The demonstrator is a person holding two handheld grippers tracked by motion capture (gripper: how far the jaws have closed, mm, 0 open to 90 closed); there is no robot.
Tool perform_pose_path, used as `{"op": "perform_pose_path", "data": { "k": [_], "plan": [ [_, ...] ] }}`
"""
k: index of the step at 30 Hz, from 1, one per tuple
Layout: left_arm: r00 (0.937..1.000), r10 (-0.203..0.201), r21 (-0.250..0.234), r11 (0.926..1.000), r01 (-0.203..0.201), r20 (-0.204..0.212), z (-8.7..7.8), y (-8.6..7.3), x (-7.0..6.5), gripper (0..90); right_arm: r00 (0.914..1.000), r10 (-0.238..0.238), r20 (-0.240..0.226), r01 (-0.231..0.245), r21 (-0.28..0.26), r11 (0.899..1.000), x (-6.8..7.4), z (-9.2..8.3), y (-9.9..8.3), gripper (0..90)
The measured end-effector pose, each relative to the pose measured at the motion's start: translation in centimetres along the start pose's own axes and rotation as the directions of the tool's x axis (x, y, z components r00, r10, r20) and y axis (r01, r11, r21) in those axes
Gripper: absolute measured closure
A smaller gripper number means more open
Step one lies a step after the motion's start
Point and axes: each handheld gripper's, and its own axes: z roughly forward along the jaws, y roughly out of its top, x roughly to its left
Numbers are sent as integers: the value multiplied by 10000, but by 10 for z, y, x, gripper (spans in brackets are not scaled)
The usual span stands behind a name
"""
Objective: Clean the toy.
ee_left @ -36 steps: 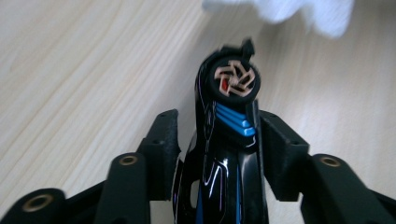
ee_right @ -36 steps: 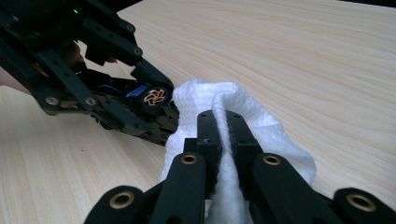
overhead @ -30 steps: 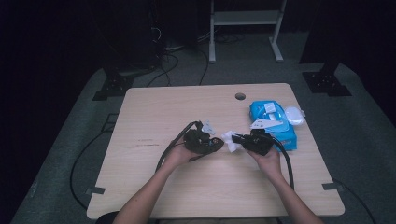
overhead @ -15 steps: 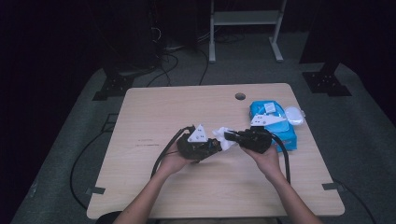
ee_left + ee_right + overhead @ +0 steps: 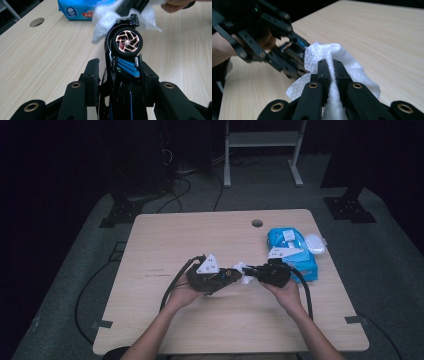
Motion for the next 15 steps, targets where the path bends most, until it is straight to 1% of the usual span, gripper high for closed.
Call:
{"op": "perform_pose_path", "data": {
  "k": [2, 4, 5, 7, 9, 10, 12, 13, 14, 15],
  "plan": [
    [9999, -119, -101, 9999, 119, 76, 0, 0, 0, 589, 9999, -45, -115, 42, -315, 9995, 3, -3, 4, 852],
    [10000, -54, -125, 9999, 54, 42, 0, 1, -1, 589, 9995, -188, -255, 176, -465, 9988, 7, -6, 10, 852],
    [10000, -10, -78, 10000, 11, 23, 0, 1, -1, 589, 9989, -194, -435, 167, -615, 9980, 11, -7, 13, 852],
    [10000, -1, -143, 9999, 2, 42, 1, 2, -2, 590, 9980, -363, -521, 326, -698, 9970, 16, -7, 17, 852],
    [10000, 18, -177, 9998, -17, 61, 0, 2, -2, 590, 9975, -546, -437, 513, -735, 9960, 19, -7, 19, 852],
    [10000, -28, -218, 9998, 29, 38, -1, 2, -2, 590, 9977, -508, -443, 475, -735, 9962, 18, -7, 18, 852],
    [10000, -79, -281, 9996, 80, 55, -2, 1, -1, 590, 9988, -388, -296, 370, -595, 9975, 13, -7, 16, 852],
    [10000, -74, -298, 9995, 76, 66, -3, 1, 0, 590, 9994, -280, -225, 268, -548, 9981, 10, -7, 14, 852],
    [9998, -177, -447, 9988, 181, 110, -5, 1, 0, 590, 9996, -216, -200, 205, -529, 9984, 7, -7, 12, 852],
    [9999, -128, -446, 9989, 133, 113, -5, 2, 0, 590, 9999, -28, -158, 21, -390, 9992, 2, -5, 7, 852]
  ]
}}
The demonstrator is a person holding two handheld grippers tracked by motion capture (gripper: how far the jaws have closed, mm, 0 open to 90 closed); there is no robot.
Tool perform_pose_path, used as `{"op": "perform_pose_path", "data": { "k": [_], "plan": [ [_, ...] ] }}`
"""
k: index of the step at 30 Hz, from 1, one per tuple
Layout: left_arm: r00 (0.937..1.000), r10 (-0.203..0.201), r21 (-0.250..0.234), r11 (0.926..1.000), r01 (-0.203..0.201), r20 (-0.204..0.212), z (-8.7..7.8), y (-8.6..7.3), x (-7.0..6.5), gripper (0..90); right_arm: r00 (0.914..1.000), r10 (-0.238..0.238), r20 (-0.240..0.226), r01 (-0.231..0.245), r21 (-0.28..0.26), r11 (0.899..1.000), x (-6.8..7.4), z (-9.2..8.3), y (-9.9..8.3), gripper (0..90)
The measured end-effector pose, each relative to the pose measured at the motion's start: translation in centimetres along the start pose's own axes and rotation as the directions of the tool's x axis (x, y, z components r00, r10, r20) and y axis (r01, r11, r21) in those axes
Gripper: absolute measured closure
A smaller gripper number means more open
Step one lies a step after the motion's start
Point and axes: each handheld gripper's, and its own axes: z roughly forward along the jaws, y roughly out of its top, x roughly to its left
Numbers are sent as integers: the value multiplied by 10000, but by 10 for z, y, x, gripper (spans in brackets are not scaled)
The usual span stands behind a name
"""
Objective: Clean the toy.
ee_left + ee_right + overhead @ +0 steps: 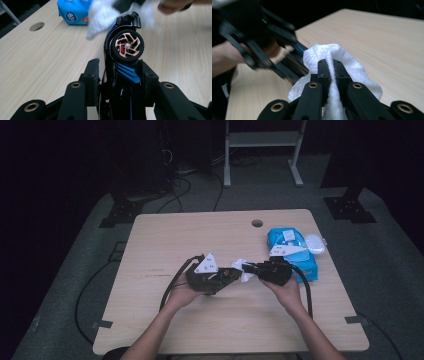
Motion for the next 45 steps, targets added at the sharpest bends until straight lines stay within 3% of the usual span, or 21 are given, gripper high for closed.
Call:
{"op": "perform_pose_path", "data": {
  "k": [4, 6, 11, 15, 22, 24, 31, 33, 36, 39, 45],
  "plan": [
    [10000, -52, -108, 9999, 52, 19, -2, 1, 0, 590, 9996, 296, -36, -294, 300, 9991, -6, 5, -8, 852],
    [10000, -71, -134, 9999, 71, 17, -2, 0, 1, 590, 9998, 174, 11, -174, 114, 9998, -3, 4, -6, 852],
    [10000, -23, -117, 9999, 23, 32, 0, 1, -1, 590, 9993, 101, -364, -120, -513, 9986, 7, -3, 6, 852],
    [9999, -53, -233, 9997, 55, 94, -3, 1, 0, 591, 9992, -74, -390, 50, -605, 9982, 9, -5, 9, 852],
    [9999, -131, -434, 9990, 135, 76, -7, 2, 2, 591, 9982, 583, -167, -581, 122, 9982, -10, 4, -10, 852],
    [9999, -98, -354, 9993, 103, 124, -6, 1, 2, 591, 9977, 615, -279, -613, 75, 9981, -9, 6, -10, 852],
    [9998, -135, -232, 9996, 139, 168, -2, 0, 1, 591, 9969, 341, -714, -392, -709, 9967, 3, -4, 5, 852],
    [9998, -123, -272, 9995, 127, 181, -4, 1, 1, 591, 9974, 288, -667, -332, -667, 9972, 4, -4, 5, 852],
    [9999, -62, -285, 9996, 66, 114, -6, 2, 1, 591, 9964, 567, -638, -600, -512, 9969, -3, -1, -2, 852],
    [9997, -175, -388, 9991, 182, 168, -7, 1, 2, 592, 9962, 695, -525, -701, -103, 9975, -7, 3, -8, 852],
    [9999, -65, -163, 9998, 66, 86, -3, 0, 1, 592, 9973, 345, -652, -385, -604, 9974, 3, -2, 4, 852]
  ]
}}
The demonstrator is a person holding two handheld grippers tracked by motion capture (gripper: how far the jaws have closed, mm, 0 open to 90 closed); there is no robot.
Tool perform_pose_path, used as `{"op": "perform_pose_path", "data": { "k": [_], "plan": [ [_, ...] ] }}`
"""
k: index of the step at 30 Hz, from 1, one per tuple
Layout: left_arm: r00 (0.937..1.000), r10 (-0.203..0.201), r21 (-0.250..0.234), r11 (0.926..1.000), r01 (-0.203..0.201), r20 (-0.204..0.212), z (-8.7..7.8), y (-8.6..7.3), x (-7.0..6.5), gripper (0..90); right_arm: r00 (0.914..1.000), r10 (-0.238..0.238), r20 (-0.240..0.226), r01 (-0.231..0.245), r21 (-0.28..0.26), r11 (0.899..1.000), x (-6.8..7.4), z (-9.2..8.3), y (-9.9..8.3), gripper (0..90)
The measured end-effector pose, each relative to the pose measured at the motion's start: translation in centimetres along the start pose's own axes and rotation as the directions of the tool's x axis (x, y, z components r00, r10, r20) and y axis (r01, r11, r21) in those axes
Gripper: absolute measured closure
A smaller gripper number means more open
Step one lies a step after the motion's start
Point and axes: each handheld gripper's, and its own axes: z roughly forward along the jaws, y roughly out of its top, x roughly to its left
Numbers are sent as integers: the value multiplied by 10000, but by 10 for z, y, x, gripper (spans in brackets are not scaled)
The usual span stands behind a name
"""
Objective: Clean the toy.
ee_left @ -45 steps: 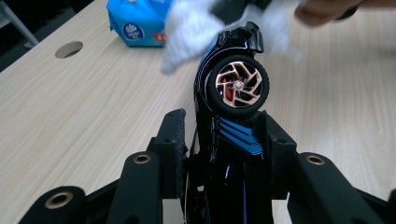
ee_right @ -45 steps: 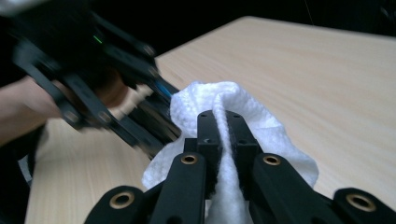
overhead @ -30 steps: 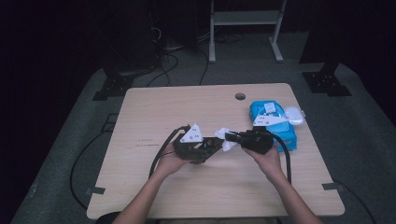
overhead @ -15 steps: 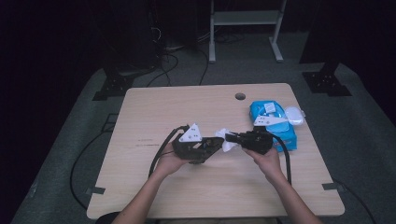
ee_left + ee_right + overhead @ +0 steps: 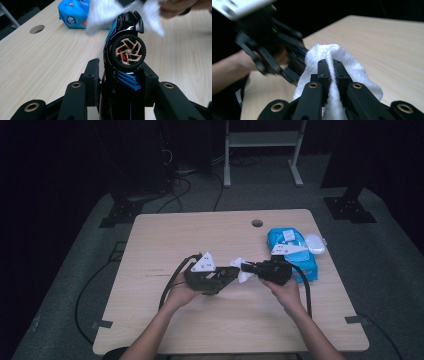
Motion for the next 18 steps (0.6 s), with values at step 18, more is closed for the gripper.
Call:
{"op": "perform_pose_path", "data": {
  "k": [18],
  "plan": [
    [9996, 252, 127, 9996, -251, -79, -2, 3, -2, 627, 9992, -95, 391, 76, 489, 9988, -5, 3, -9, 852]
  ]
}}
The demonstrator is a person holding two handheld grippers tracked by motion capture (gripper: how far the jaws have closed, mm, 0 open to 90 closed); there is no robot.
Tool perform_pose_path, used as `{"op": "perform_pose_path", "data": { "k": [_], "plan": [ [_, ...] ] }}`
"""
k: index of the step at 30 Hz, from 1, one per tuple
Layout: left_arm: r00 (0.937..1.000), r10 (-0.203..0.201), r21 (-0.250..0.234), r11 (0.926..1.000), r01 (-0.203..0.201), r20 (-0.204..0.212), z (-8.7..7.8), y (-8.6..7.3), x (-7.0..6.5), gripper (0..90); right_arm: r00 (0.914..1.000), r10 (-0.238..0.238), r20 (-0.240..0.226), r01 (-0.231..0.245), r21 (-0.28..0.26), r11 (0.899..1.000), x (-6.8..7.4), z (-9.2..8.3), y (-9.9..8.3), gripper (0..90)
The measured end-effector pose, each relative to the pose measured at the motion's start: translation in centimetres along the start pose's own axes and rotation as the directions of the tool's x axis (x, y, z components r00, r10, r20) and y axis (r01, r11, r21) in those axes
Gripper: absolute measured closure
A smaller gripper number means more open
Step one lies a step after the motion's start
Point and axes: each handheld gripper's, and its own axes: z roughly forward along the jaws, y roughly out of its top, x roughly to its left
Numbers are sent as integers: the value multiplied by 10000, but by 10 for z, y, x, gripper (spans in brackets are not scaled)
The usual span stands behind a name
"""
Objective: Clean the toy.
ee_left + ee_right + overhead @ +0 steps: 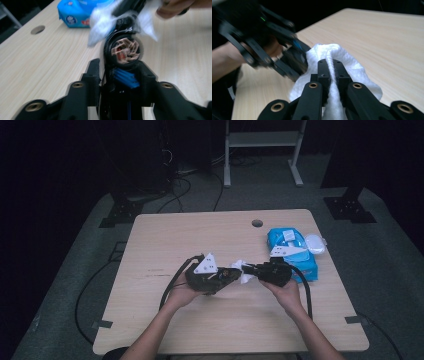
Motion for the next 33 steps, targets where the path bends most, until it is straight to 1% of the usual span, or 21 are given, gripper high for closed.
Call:
{"op": "perform_pose_path", "data": {
  "k": [1, 2, 3, 5, 6, 8, 9, 12, 15, 18, 19, 20, 21, 24, 27, 29, 32, 33],
  "plan": [
    [10000, -57, -110, 9999, 58, 9, -1, 0, 0, 627, 10000, 19, 55, -20, 78, 10000, -1, 1, -2, 852],
    [10000, -84, -121, 9999, 84, -2, -1, 0, 0, 627, 9999, 82, 58, -83, 222, 9997, -3, 3, -3, 852],
    [10000, -70, -100, 9999, 70, 11, -1, -1, 1, 627, 9999, 140, 45, -141, 216, 9997, -2, 3, -4, 852],
    [9998, -181, -180, 9997, 182, 38, -1, -2, 2, 628, 10000, 76, 38, -77, 157, 9998, -2, 4, -3, 852],
    [9998, -207, -164, 9996, 208, 83, -2, -3, 4, 628, 9999, 142, -8, -142, 94, 9999, -1, 4, -2, 852],
    [9998, -187, -104, 9998, 187, 17, -1, -3, 4, 628, 9998, 144, -112, -145, -102, 9998, 0, 2, -1, 852],
    [9998, -216, -103, 9997, 216, -3, -1, -3, 3, 628, 9995, 195, -234, -202, -287, 9994, 1, 0, 1, 852],
    [9997, -240, -98, 9997, 240, 3, 1, -3, 3, 628, 9982, 314, -502, -343, -592, 9977, 2, -4, 3, 852],
    [9998, -191, -38, 9998, 191, -3, 0, -3, 3, 628, 9986, 354, -402, -368, -346, 9987, -1, -1, 0, 852],
    [9998, -205, -84, 9998, 205, -25, -2, -2, 4, 628, 9976, 589, -362, -594, -111, 9982, -6, 3, -6, 852],
    [9997, -258, -174, 9995, 258, -18, -3, -2, 5, 628, 9974, 639, -318, -642, -93, 9979, -7, 5, -9, 852],
    [9994, -357, -290, 9989, 357, -10, -4, -2, 5, 628, 9972, 697, -274, -695, 61, 9976, -9, 7, -12, 852],
    [9993, -368, -306, 9989, 367, -29, -5, -2, 5, 628, 9961, 842, -261, -835, 251, 9962, -11, 10, -16, 852],
    [9992, -411, -373, 9985, 411, -7, -6, -2, 6, 628, 9933, 1082, -407, -1062, 483, 9932, -13, 16, -21, 852],
    [9986, -529, -465, 9975, 531, 58, -7, -3, 7, 628, 9919, 1147, -541, -1126, 391, 9929, -11, 19, -20, 852],
    [9980, -624, -555, 9965, 630, 128, -7, -3, 8, 628, 9894, 1281, -686, -1266, 255, 9916, -10, 18, -19, 852],
    [9983, -551, -479, 9973, 560, 181, -5, -2, 6, 628, 9836, 1523, -969, -1533, -27, 9882, -11, 15, -18, 853],
    [9985, -515, -489, 9974, 524, 199, -4, -2, 6, 627, 9834, 1503, -1018, -1521, -95, 9883, -10, 14, -17, 852]
  ]
}}
